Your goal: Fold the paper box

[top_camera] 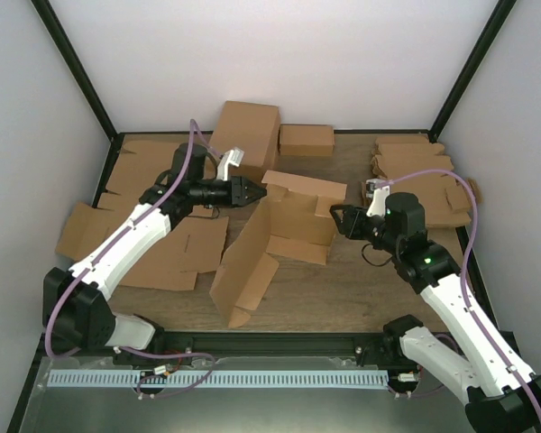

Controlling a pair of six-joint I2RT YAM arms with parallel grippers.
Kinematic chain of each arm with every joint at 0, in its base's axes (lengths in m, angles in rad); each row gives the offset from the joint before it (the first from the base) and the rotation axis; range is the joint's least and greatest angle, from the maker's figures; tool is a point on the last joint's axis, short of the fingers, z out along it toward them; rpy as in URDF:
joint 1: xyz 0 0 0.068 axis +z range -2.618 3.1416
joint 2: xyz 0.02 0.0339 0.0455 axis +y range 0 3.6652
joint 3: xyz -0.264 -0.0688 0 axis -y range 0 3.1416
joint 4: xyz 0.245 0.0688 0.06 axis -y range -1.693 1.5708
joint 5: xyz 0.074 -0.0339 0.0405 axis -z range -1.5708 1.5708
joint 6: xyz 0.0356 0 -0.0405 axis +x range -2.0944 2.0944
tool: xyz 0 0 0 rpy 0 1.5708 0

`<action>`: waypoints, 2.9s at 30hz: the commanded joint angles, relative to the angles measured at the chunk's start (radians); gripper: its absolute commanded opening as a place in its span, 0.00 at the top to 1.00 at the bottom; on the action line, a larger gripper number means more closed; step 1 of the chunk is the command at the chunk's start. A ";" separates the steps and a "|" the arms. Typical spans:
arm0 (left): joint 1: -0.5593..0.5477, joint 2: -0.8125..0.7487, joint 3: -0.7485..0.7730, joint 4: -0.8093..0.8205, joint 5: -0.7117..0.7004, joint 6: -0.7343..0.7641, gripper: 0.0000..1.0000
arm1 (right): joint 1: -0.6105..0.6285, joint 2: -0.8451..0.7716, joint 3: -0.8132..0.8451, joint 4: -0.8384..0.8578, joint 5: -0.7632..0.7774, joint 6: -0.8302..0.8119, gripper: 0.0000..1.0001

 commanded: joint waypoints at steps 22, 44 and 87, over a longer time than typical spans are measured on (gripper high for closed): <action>-0.005 -0.014 0.006 0.003 -0.027 0.005 0.72 | -0.008 -0.139 0.200 -0.190 0.053 -0.071 0.38; -0.039 0.018 0.005 0.009 -0.015 0.018 0.73 | 0.002 0.397 0.671 -0.265 -0.161 -0.416 0.26; -0.163 -0.188 0.218 -0.488 -0.360 0.326 0.27 | 0.171 0.337 0.546 -0.347 -0.096 -0.857 0.24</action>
